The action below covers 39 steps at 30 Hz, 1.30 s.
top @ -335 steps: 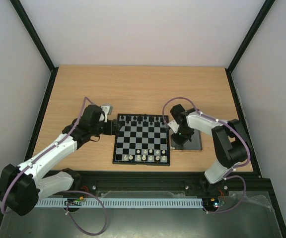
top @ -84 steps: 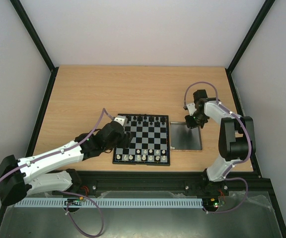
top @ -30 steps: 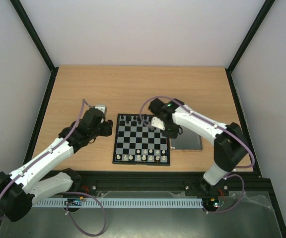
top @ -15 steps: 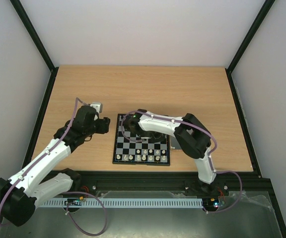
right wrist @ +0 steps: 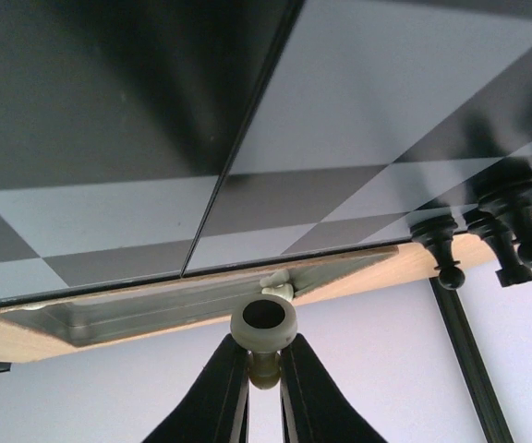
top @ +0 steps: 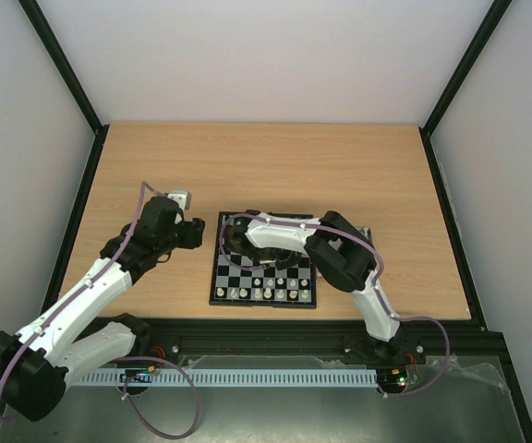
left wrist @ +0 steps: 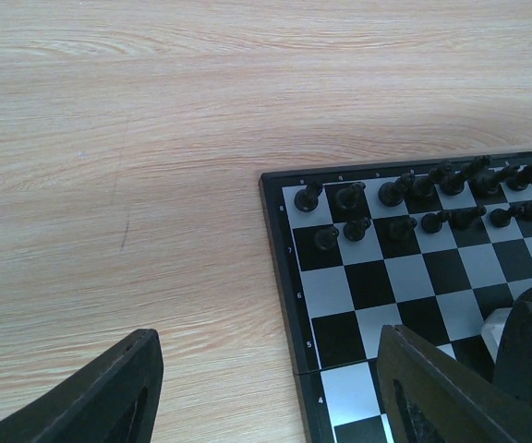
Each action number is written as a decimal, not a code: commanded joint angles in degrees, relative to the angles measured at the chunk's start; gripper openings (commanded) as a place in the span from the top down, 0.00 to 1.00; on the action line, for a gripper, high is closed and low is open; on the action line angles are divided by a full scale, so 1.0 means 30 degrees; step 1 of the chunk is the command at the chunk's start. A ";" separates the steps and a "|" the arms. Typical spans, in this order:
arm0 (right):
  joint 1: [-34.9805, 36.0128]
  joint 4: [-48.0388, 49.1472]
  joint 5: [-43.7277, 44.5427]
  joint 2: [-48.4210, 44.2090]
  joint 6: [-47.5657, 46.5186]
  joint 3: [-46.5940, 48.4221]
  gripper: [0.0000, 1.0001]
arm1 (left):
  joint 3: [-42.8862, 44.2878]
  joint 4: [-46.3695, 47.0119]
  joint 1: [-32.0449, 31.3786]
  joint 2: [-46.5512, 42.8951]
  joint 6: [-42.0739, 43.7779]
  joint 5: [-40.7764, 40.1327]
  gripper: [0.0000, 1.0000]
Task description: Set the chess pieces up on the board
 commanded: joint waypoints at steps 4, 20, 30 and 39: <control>0.0192 -0.1408 -0.1211 0.0354 -0.0598 0.0619 0.77 | -0.0157 0.0167 0.0176 -0.0078 0.0212 0.0103 0.33; -0.1256 -0.0177 -0.3348 -0.2715 -0.0751 0.1377 0.65 | -0.0163 0.0162 0.0213 0.0278 0.0213 0.0215 0.33; -0.6809 0.2960 -1.0506 -0.8306 0.1013 -0.2045 0.65 | -0.0258 0.0668 0.0206 0.0301 0.0741 0.1428 0.34; -1.5323 0.8819 -1.4198 -1.2016 0.5298 -0.7461 0.66 | -0.0442 0.1224 0.0147 0.0403 0.1033 0.2718 0.36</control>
